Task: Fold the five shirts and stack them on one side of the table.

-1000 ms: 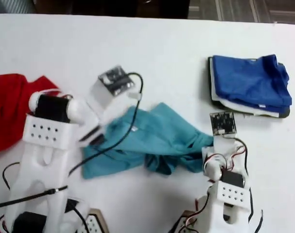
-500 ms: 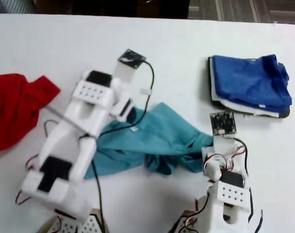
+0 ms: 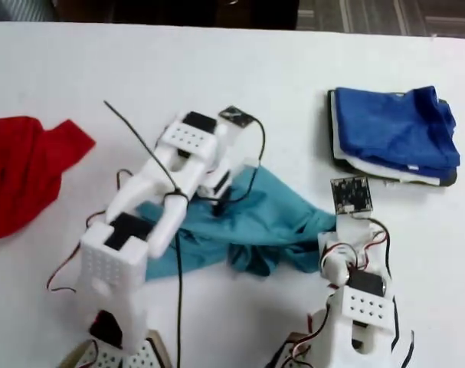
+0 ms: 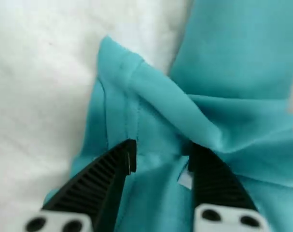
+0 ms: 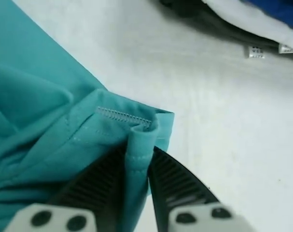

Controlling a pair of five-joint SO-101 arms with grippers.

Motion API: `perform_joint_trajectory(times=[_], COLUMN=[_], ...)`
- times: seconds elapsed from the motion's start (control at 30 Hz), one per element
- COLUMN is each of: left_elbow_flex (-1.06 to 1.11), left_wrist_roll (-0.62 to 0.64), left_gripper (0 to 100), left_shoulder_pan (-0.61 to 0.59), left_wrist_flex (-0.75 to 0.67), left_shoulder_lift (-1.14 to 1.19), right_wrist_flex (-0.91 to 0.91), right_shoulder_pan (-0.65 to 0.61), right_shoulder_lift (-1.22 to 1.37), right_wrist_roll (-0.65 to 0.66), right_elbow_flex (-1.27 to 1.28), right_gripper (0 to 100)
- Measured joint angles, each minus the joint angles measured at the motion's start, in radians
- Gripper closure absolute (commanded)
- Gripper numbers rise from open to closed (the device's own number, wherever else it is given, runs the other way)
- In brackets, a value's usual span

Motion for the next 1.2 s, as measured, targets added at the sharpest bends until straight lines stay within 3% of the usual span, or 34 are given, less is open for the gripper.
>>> perform_joint_trajectory(times=[0.1,0.4,0.5,0.63,0.77,1.2], left_elbow_flex=[-0.011,-0.011,-0.002,0.060,0.063,-0.061], left_wrist_roll=[0.000,0.000,0.000,0.003,0.094,0.094], left_gripper=[98,97,92,76,78,78], left_shoulder_pan=[0.005,0.006,0.006,0.002,-0.052,-0.086], left_wrist_flex=[0.023,0.083,0.091,0.055,-0.012,0.008], left_shoulder_lift=[-0.002,-0.183,-0.235,-0.235,-0.149,0.077], right_wrist_flex=[0.000,0.000,0.000,0.000,0.000,0.000], right_shoulder_pan=[0.000,0.000,0.000,0.000,0.000,0.000], right_shoulder_lift=[0.000,0.000,0.000,0.000,0.000,0.000], right_wrist_roll=[0.000,0.000,0.000,0.000,0.000,0.000], right_elbow_flex=[0.000,0.000,0.000,0.000,0.000,0.000], right_gripper=[97.8,97.8,97.8,97.8,97.8,97.8])
